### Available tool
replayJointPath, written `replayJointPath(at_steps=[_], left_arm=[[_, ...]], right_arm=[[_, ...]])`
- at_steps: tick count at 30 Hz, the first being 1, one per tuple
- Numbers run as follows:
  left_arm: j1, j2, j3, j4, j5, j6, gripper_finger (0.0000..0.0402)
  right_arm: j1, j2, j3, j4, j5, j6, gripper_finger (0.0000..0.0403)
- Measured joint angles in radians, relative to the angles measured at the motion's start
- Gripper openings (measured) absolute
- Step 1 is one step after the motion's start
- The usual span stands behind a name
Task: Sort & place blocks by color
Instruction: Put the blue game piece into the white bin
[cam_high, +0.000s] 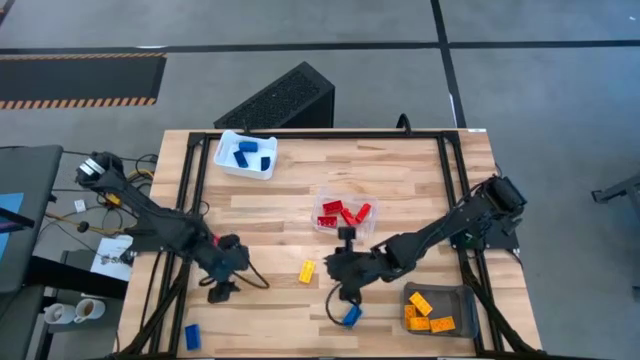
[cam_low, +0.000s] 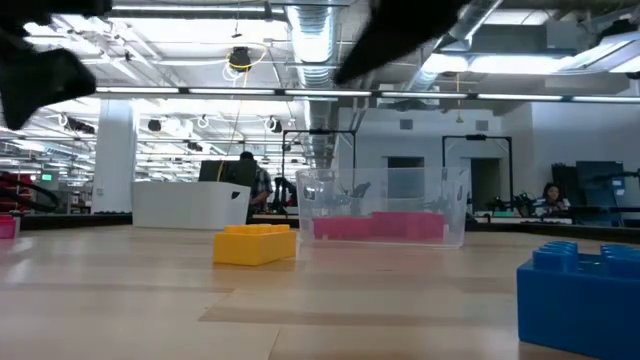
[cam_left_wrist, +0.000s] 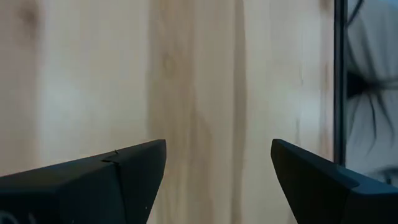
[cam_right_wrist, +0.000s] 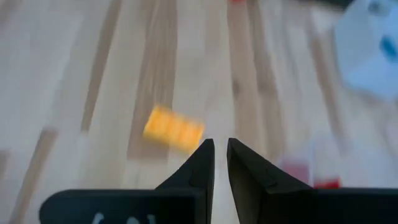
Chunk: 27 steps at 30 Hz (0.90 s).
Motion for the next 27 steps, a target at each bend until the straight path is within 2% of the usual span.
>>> replayJointPath(at_steps=[3, 7, 17, 21, 27], left_arm=[[-0.043, 0.065, 0.014, -0.009, 0.059, -0.05, 0.0272], [-0.142, 0.12, 0.061, -0.071, 0.075, -0.164, 0.0272], [-0.446, 0.136, 0.084, -0.164, 0.049, -0.52, 0.0272], [-0.501, 0.188, 0.083, -0.162, 0.091, -0.534, 0.0272], [-0.537, 0.34, 0.082, -0.119, 0.176, -0.416, 0.0272]], right_arm=[[-0.023, 0.0, 0.0, 0.106, -0.009, -0.11, 0.0067], [-0.052, -0.004, 0.0, 0.196, -0.028, -0.213, 0.0067], [-0.104, -0.003, 0.0, 0.33, -0.042, -0.242, 0.0067], [-0.108, -0.002, 0.0, 0.376, -0.065, -0.211, 0.0067], [-0.09, -0.002, 0.0, 0.403, -0.075, -0.134, 0.0067]])
